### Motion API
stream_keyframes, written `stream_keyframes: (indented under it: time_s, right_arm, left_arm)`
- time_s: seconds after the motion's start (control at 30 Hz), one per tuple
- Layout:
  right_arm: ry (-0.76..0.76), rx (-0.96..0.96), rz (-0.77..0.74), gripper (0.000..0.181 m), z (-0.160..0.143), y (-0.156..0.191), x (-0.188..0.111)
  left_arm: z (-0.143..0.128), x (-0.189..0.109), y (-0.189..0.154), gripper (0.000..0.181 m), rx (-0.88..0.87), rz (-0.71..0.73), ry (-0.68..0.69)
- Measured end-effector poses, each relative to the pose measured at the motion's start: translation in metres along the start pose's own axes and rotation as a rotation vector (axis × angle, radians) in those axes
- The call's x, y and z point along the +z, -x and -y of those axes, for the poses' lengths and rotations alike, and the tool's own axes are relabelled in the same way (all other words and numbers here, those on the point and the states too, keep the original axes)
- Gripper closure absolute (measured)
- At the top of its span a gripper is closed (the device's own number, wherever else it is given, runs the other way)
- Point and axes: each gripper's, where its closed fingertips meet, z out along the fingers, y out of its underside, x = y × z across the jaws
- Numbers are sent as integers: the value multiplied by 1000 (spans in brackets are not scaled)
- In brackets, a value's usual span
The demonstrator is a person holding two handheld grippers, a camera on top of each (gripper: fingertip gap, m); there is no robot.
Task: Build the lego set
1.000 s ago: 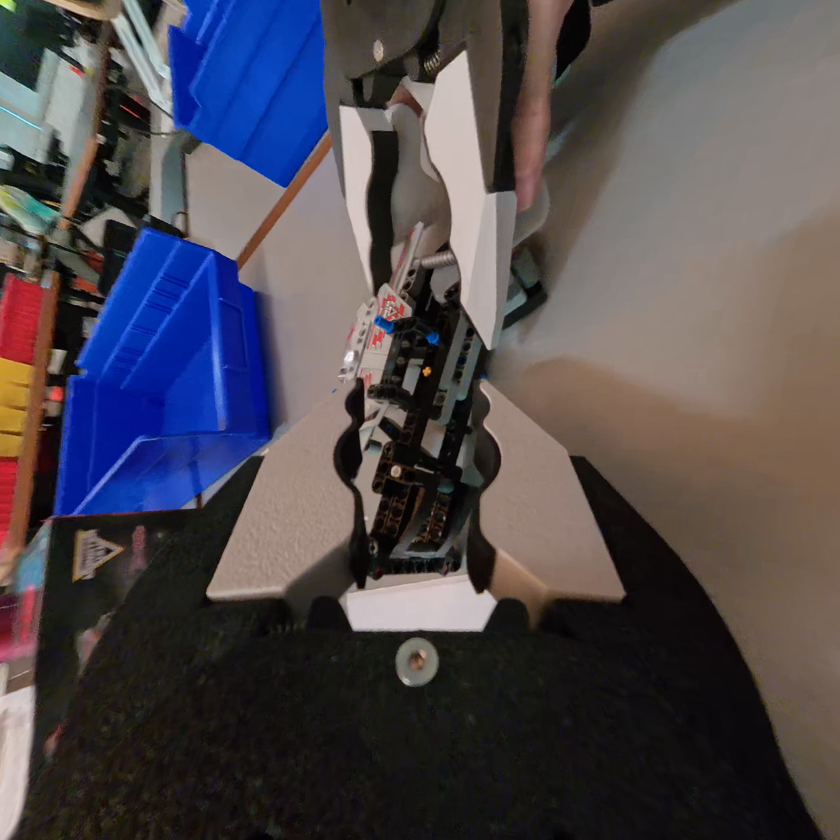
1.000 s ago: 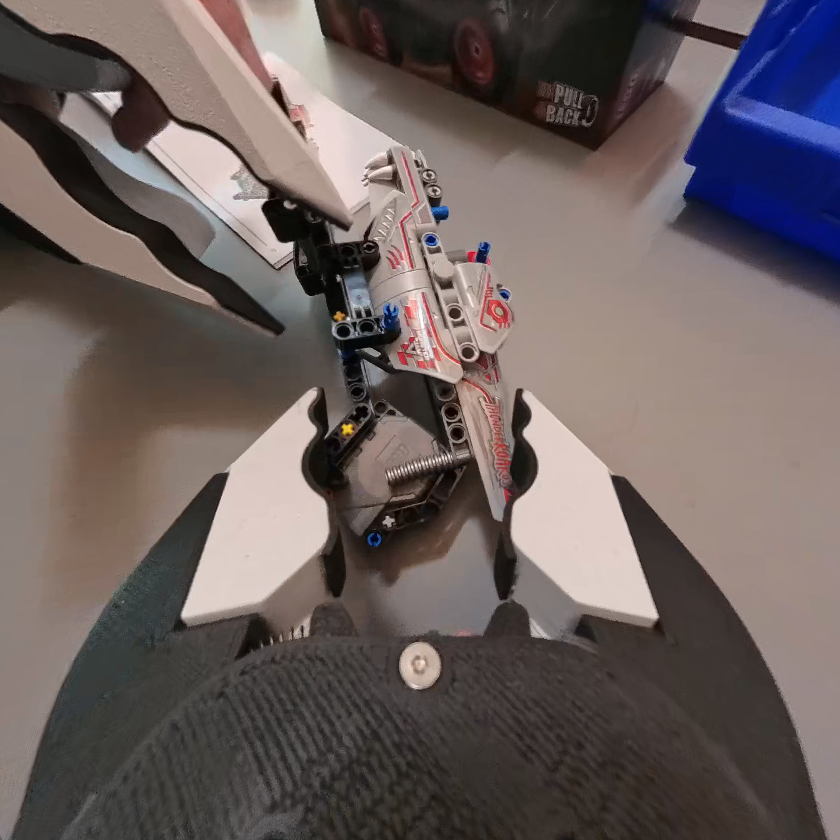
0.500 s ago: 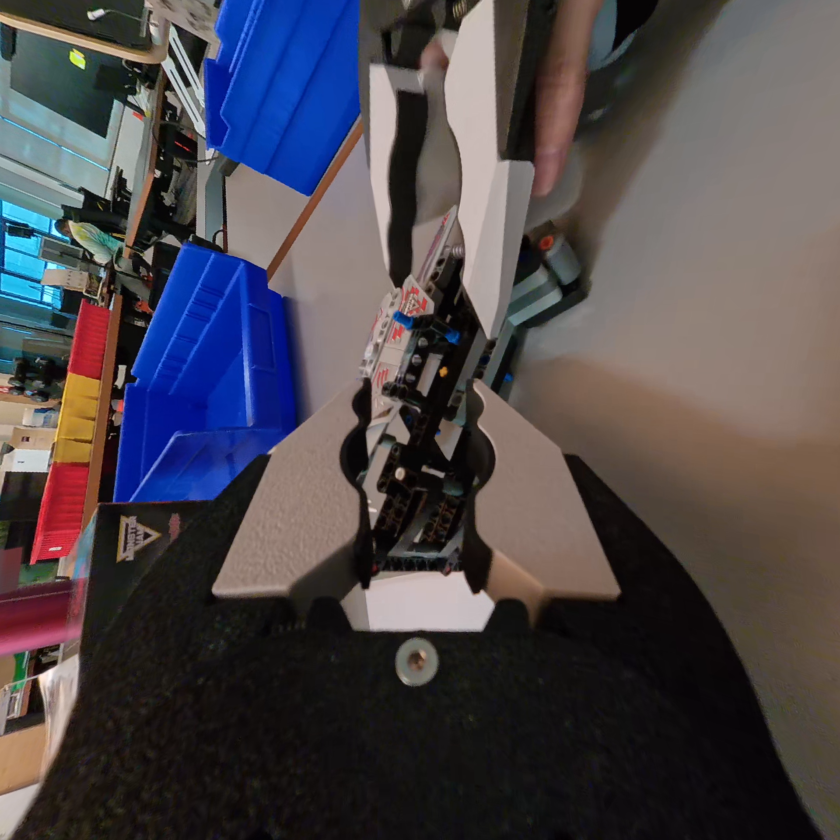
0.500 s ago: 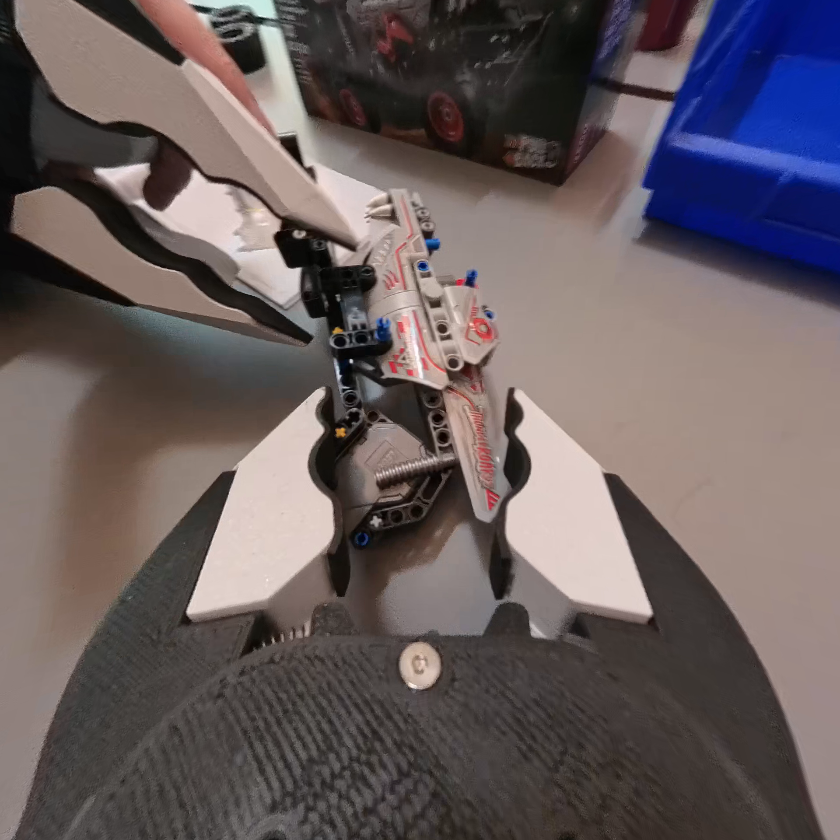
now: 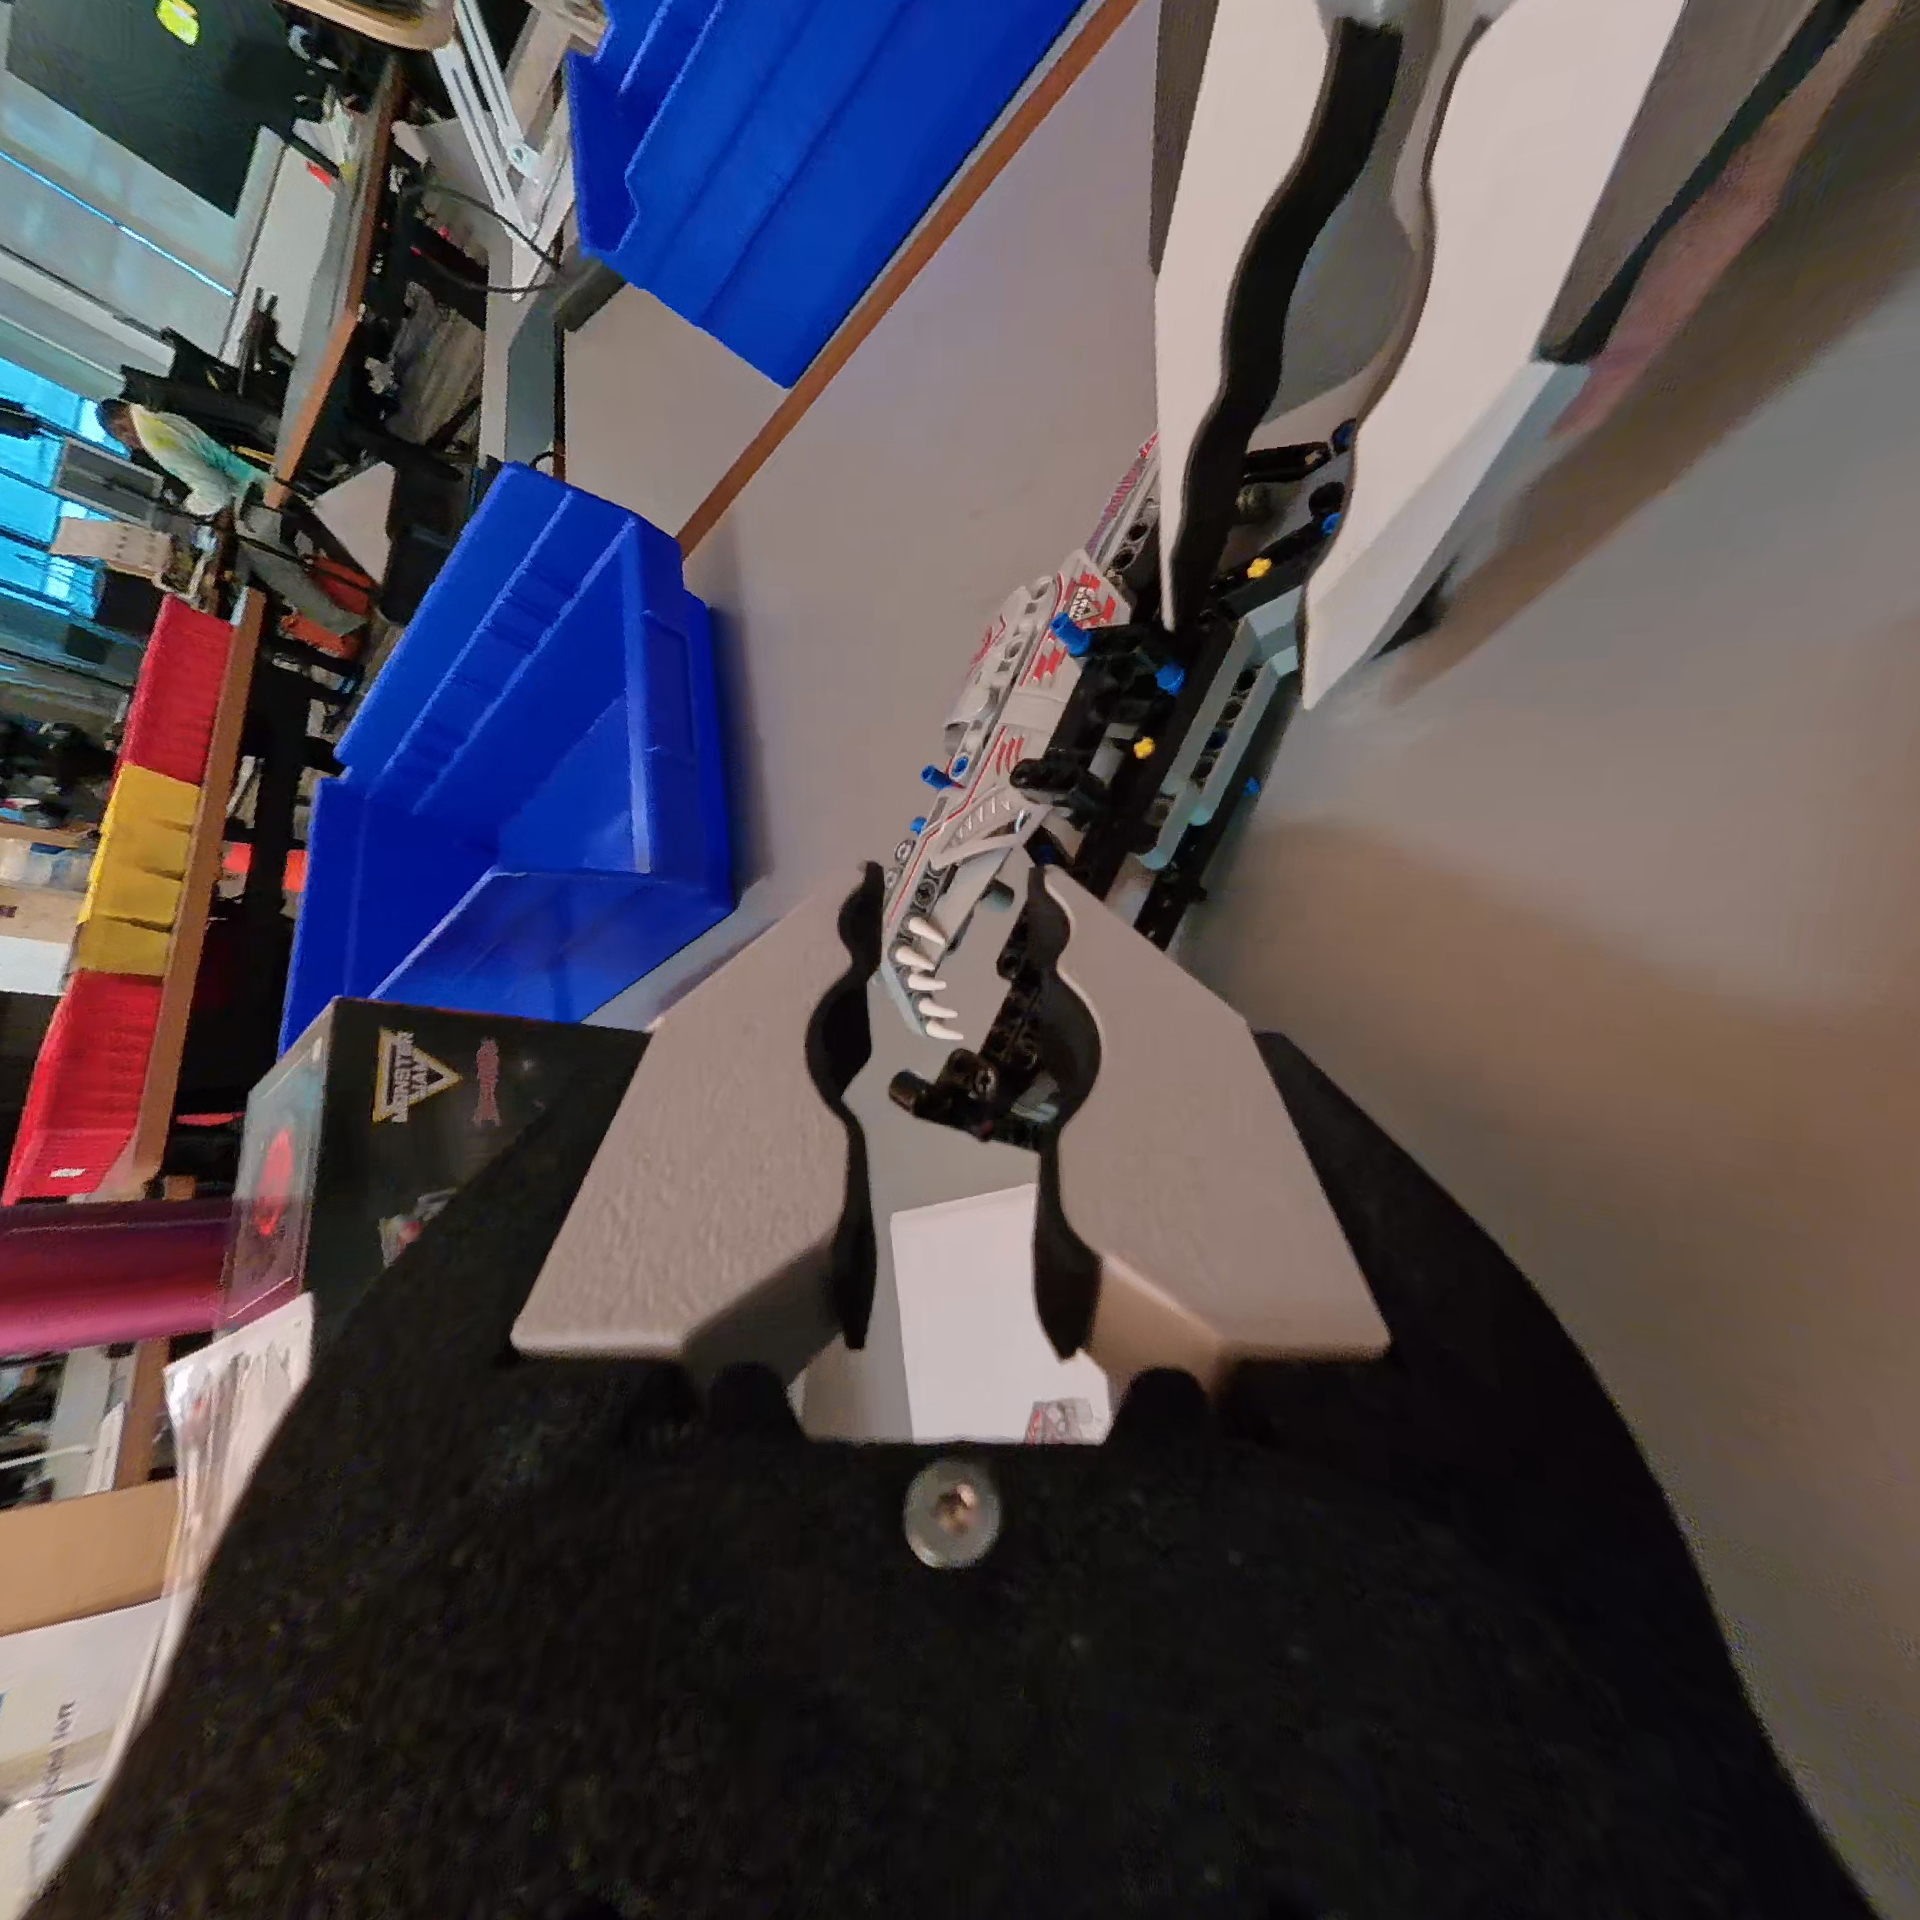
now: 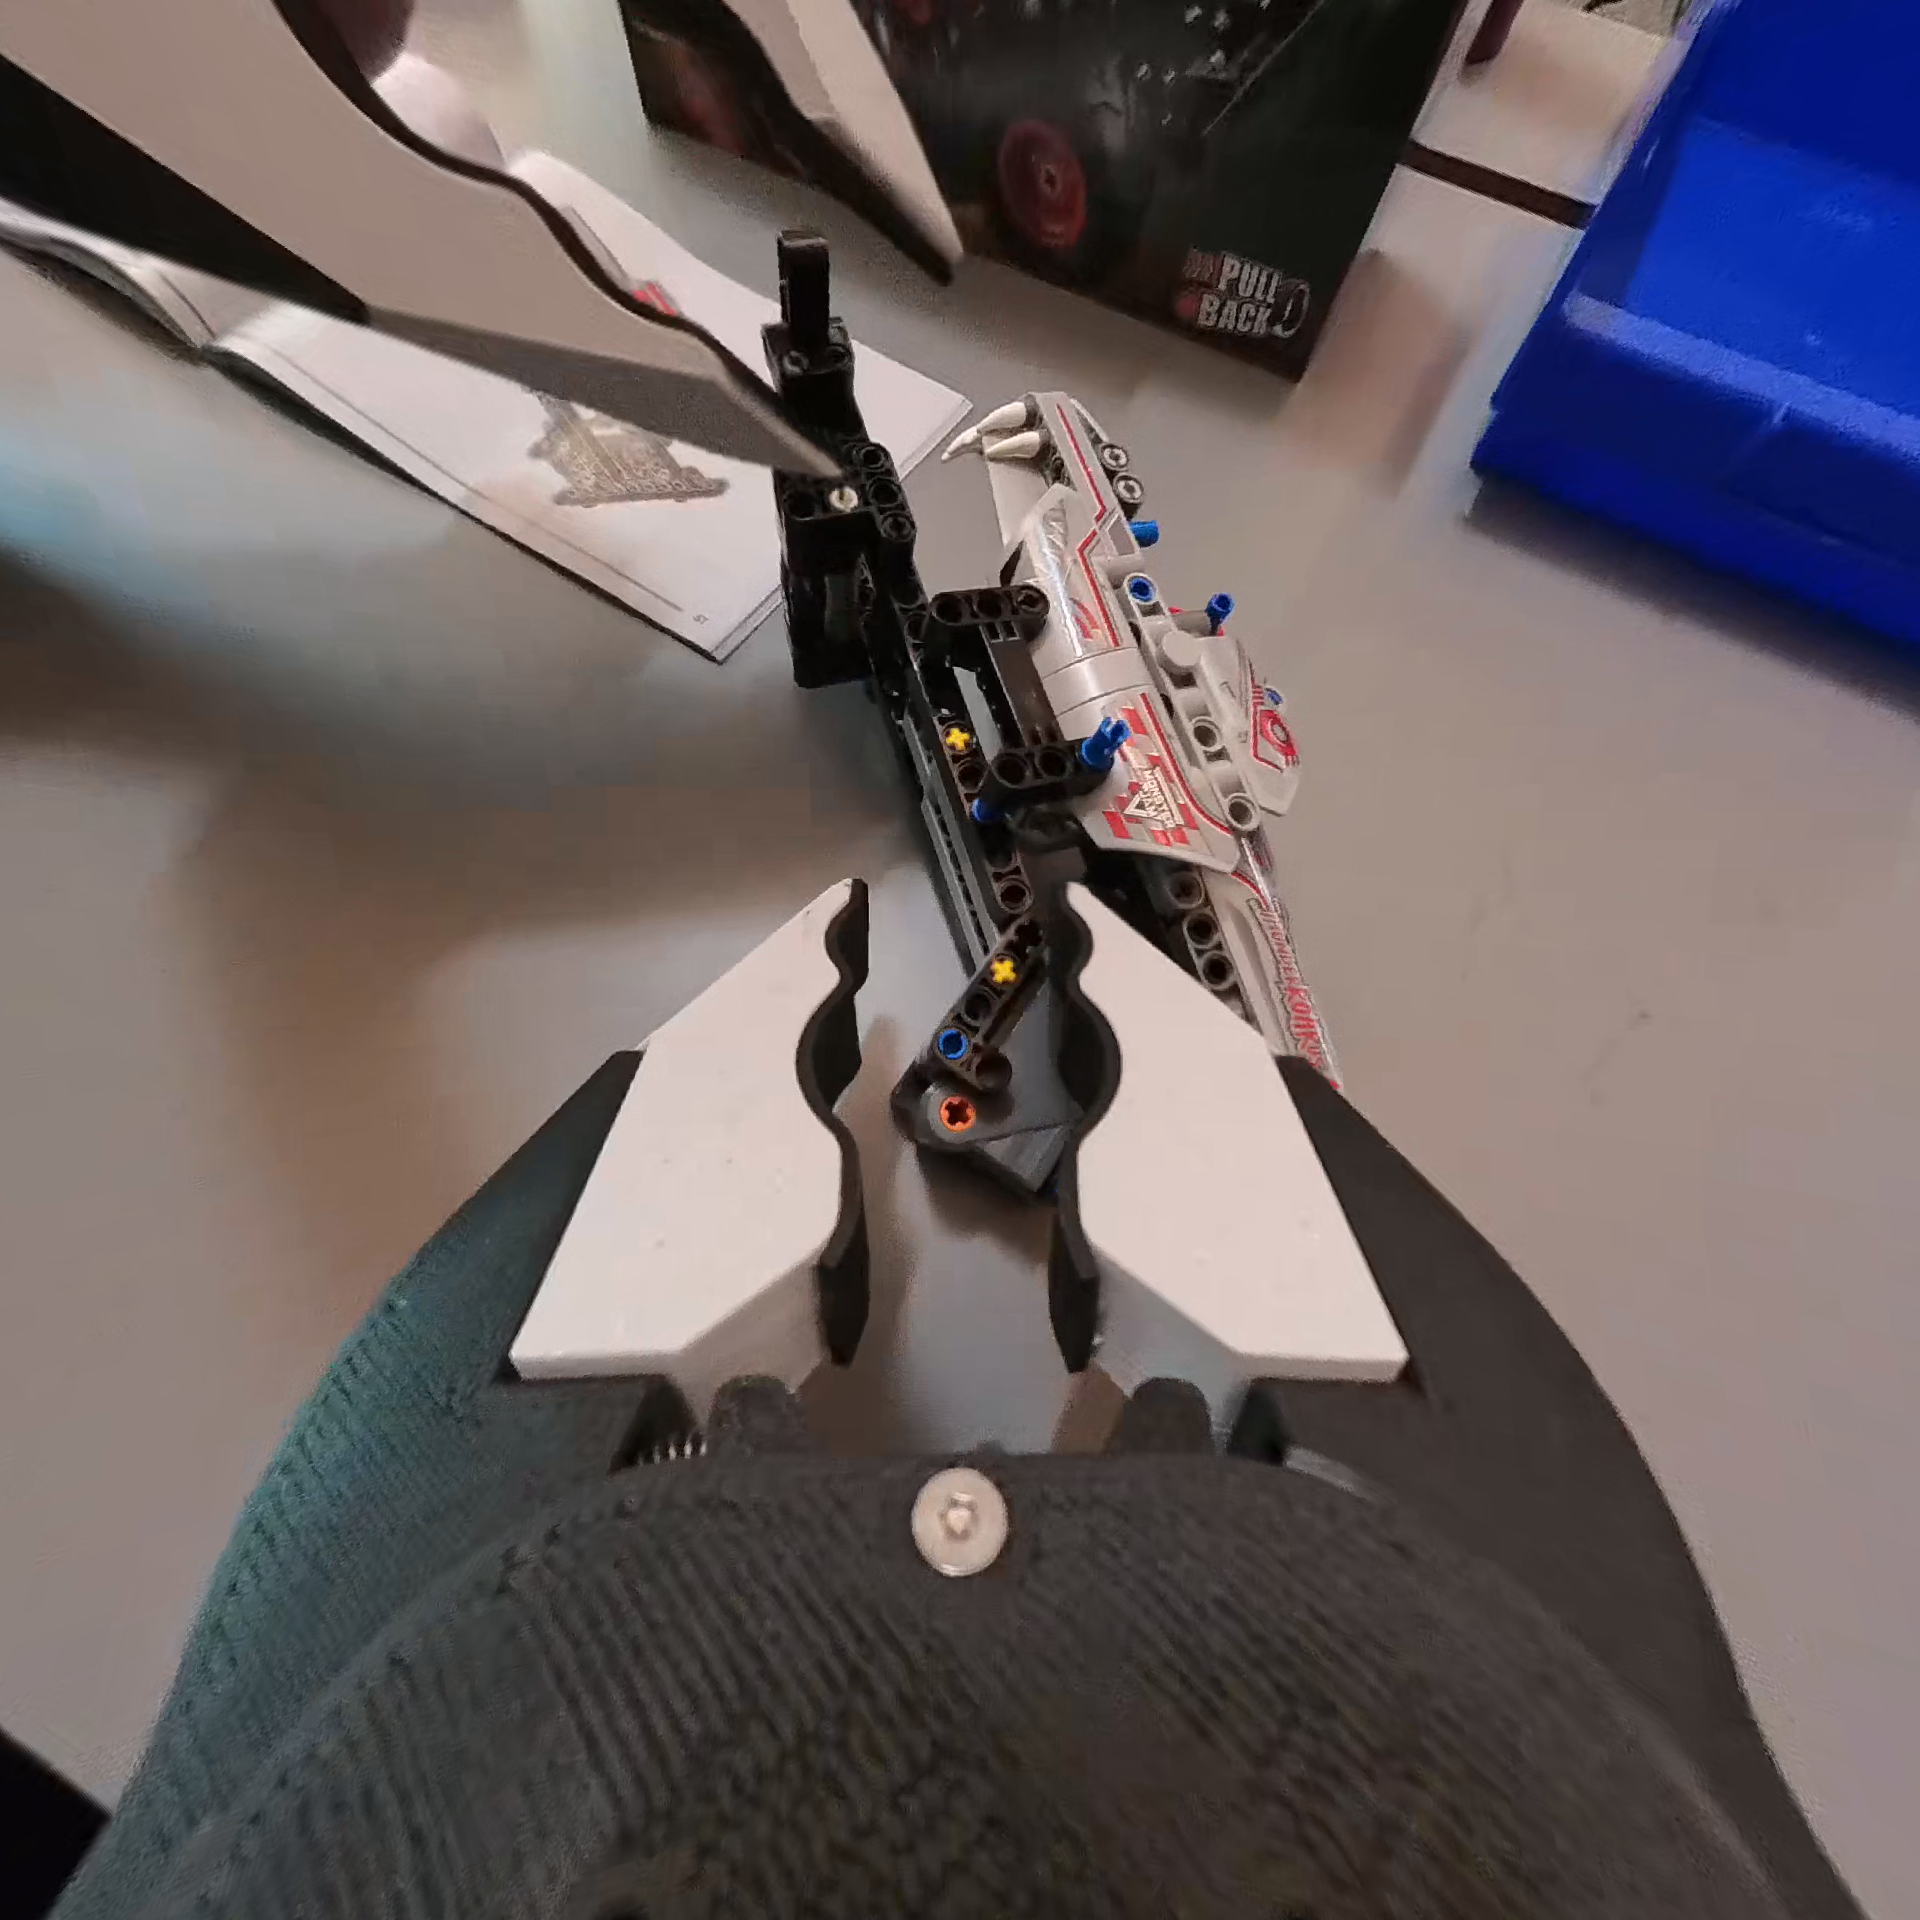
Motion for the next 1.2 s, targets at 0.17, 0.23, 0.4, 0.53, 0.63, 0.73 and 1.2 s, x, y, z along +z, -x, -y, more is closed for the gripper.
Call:
stream_keyframes:
  time_s: [0.17,0.23,0.4,0.53,0.63,0.73,1.2]
  right_arm:
    - [29,-21,-46,165,-6,-11,8]
    - [18,-26,-38,168,-6,-10,10]
    - [-9,-40,-36,168,-5,-10,11]
    - [-25,-40,-19,168,-5,-9,10]
    - [-21,-32,-8,170,-4,-9,11]
    - [-14,-28,-6,170,-4,-8,12]
    - [6,-2,30,170,-6,-9,3]
  left_arm:
    - [3,-4,-8,160,-49,-82,-43]
    - [10,-2,-16,159,2,-109,-53]
    - [18,20,-23,143,338,75,2]
    - [9,37,-45,134,502,168,34]
    - [5,44,-50,122,539,256,23]
    - [10,44,-41,113,658,419,19]
    - [14,46,-48,122,648,471,2]
